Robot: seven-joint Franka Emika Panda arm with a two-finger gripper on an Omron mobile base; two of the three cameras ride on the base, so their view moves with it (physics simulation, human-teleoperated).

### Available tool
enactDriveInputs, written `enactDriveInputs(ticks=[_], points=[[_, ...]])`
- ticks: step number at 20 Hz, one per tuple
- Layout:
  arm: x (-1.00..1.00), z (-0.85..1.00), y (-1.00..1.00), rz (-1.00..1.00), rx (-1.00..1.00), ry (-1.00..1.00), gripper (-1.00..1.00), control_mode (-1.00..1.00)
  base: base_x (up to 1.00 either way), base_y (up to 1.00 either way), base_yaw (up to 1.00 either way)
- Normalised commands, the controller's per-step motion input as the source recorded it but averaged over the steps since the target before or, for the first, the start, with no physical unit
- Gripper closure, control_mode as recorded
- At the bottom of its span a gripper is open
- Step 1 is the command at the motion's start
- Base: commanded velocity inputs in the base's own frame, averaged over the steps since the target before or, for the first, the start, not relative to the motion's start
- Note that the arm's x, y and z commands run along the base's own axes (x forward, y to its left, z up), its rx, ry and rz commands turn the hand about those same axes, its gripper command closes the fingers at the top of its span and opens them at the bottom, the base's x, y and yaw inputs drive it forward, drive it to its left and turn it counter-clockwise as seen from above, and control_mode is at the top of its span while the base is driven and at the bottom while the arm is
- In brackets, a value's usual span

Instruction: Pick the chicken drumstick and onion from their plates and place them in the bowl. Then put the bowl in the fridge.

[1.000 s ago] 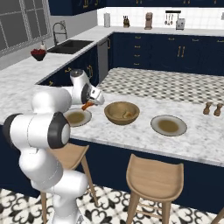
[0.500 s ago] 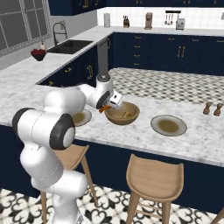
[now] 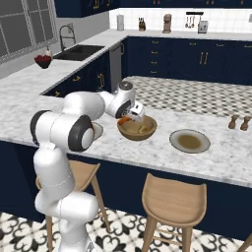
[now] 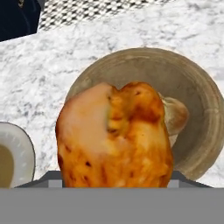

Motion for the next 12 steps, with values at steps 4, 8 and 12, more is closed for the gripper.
enactDriveInputs(ticks=[4, 8, 12], points=[[0.29, -0.48, -0.16, 0.08, 0.0, 0.01, 1.0, -1.0, 0.0, 0.0, 0.0], [0.27, -0.56, -0.05, 0.05, 0.0, 0.03, 1.0, -1.0, 0.0, 0.0, 0.0], [0.56, -0.3, -0.07, 0.0, 0.0, 0.06, 1.0, -1.0, 0.0, 0.0, 0.0]])
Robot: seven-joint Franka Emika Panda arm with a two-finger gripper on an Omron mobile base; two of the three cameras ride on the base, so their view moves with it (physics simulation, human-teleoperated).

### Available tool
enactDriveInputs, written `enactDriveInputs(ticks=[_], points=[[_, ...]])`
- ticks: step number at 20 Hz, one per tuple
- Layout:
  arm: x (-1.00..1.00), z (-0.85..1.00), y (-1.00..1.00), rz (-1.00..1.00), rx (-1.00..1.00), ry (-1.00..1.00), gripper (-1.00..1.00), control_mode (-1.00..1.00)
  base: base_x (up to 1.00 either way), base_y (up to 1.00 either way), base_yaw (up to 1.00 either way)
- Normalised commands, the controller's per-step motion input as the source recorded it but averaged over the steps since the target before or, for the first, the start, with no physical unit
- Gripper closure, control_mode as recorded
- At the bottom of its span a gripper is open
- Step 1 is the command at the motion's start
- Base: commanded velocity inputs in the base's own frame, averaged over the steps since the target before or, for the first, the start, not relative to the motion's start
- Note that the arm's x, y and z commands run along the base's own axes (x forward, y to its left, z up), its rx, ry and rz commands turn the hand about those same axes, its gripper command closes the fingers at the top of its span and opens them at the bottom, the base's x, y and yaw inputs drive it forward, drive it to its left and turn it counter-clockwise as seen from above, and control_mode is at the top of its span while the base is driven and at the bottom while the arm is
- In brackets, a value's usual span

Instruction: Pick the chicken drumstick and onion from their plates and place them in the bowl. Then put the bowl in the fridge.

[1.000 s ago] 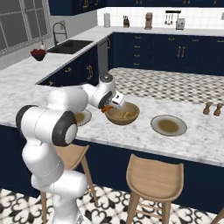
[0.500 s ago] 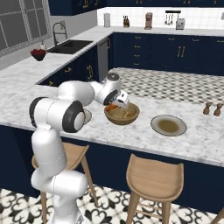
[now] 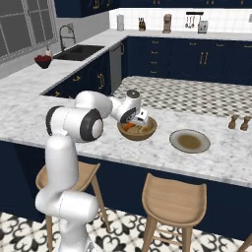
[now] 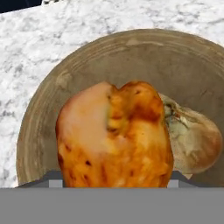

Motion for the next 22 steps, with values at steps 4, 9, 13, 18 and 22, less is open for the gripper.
enactDriveInputs(ticks=[4, 9, 13, 18, 22], points=[[0.71, -0.23, -0.1, 0.0, 0.0, 0.14, -1.0, -1.0, 0.0, 0.0, 0.0], [0.18, -0.04, -0.05, 0.0, 0.0, 0.05, -1.0, -1.0, 0.0, 0.0, 0.0], [-0.11, 0.09, 0.1, 0.0, -0.01, -0.17, -1.0, -1.0, 0.0, 0.0, 0.0], [-0.54, 0.28, 0.01, -0.04, 0.0, -0.13, -1.0, -1.0, 0.0, 0.0, 0.0], [-0.81, 0.31, 0.0, -0.29, 0.0, 0.0, -1.0, -1.0, 0.0, 0.0, 0.0]])
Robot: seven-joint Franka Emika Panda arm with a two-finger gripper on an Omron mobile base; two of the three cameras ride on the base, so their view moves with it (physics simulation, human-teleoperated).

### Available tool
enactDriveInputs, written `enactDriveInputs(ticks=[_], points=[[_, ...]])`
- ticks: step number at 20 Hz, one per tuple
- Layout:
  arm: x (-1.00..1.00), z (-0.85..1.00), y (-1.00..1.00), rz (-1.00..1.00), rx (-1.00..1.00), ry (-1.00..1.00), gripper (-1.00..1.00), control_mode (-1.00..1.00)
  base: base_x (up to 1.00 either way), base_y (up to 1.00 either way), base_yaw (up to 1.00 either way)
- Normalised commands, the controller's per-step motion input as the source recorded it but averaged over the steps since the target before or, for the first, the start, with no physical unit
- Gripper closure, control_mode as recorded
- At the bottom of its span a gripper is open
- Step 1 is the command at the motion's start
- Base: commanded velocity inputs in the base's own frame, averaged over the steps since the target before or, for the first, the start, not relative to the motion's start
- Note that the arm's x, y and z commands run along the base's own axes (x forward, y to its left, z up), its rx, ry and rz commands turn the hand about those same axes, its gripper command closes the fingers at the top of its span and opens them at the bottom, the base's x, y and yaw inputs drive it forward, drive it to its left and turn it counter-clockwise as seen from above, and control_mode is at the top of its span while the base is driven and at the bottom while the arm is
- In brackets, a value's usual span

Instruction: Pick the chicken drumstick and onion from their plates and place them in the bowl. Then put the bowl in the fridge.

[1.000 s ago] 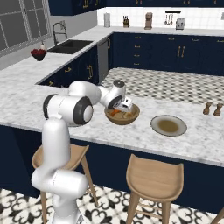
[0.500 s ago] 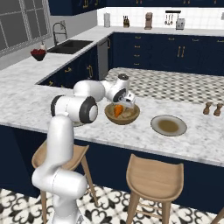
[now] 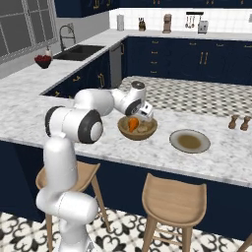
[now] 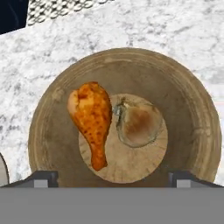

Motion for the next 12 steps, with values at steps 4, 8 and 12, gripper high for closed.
enactDriveInputs(ticks=[4, 8, 12], points=[[-0.74, 0.25, -0.04, -0.36, 0.06, 0.02, -1.0, -1.0, 0.0, 0.0, 0.0], [-0.8, 0.04, -0.15, -0.32, 0.13, 0.06, -1.0, -1.0, 0.0, 0.0, 0.0], [-0.59, 0.28, -0.4, -0.23, 0.23, 0.09, -1.0, -1.0, 0.0, 0.0, 0.0]])
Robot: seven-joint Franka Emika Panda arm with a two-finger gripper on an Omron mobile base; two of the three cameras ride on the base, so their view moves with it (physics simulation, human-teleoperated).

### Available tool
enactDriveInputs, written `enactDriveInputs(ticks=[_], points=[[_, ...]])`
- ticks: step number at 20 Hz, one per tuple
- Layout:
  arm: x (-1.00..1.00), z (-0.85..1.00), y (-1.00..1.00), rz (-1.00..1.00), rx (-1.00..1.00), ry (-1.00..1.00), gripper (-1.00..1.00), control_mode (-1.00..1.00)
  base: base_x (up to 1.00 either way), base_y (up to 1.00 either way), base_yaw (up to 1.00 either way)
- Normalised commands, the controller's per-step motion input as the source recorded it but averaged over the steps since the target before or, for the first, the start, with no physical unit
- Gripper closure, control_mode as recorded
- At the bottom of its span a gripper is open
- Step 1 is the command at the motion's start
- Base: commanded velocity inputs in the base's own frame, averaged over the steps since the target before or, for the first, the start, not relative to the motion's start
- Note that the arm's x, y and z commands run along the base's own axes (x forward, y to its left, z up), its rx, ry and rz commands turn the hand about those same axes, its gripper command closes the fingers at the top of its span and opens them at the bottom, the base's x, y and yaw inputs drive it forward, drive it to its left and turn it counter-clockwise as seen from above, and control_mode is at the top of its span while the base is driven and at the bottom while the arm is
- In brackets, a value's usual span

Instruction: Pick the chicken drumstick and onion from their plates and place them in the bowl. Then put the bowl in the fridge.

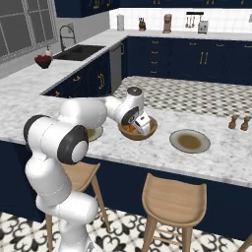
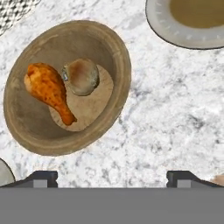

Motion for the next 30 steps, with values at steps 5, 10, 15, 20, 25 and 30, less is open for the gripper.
enactDriveInputs(ticks=[5, 10, 15, 20, 25, 30], points=[[-0.16, -0.04, -0.25, -0.06, 0.21, 0.01, -1.0, -1.0, 0.0, 0.0, 0.0], [0.32, -0.24, -0.27, 0.02, 0.03, 0.0, -1.0, -1.0, 0.0, 0.0, 0.0], [0.4, -0.39, -0.06, 0.03, 0.03, 0.01, -1.0, -1.0, 0.0, 0.0, 0.0], [0.44, -0.28, 0.0, 0.03, 0.0, 0.0, -1.0, -1.0, 0.0, 0.0, 0.0], [0.35, -0.32, 0.0, 0.0, 0.0, 0.0, -1.0, -1.0, 0.0, 0.0, 0.0], [0.21, -0.35, 0.0, 0.0, 0.0, 0.0, -1.0, -1.0, 0.0, 0.0, 0.0]])
